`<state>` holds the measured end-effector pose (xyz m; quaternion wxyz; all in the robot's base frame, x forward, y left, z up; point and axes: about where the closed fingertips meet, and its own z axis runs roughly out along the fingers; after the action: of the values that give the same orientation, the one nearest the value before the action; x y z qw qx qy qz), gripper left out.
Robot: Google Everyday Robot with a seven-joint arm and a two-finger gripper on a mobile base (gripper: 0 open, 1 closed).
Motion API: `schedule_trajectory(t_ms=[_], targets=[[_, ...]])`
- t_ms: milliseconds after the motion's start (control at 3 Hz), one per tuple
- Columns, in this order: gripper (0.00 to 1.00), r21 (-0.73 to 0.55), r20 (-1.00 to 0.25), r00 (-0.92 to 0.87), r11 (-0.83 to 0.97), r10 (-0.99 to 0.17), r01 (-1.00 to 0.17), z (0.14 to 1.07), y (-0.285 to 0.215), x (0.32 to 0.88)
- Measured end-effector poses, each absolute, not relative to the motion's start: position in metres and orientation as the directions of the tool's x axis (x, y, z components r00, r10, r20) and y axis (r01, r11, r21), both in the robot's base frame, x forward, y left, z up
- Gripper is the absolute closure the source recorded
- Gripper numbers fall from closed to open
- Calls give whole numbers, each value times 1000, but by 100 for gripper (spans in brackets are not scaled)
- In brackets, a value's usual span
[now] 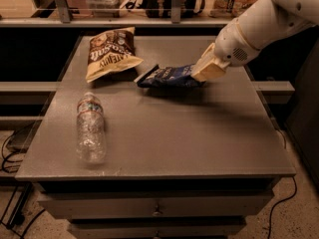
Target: Move blue chip bag near water bottle
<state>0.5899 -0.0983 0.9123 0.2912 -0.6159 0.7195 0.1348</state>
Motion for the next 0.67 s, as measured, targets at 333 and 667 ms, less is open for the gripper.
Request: schedule_trajectory(t_ms=[333, 667], targets=[[100, -143, -587, -4, 109, -809, -984, 909, -81, 560], [100, -101, -617, 62, 1, -784, -995, 902, -58, 527]])
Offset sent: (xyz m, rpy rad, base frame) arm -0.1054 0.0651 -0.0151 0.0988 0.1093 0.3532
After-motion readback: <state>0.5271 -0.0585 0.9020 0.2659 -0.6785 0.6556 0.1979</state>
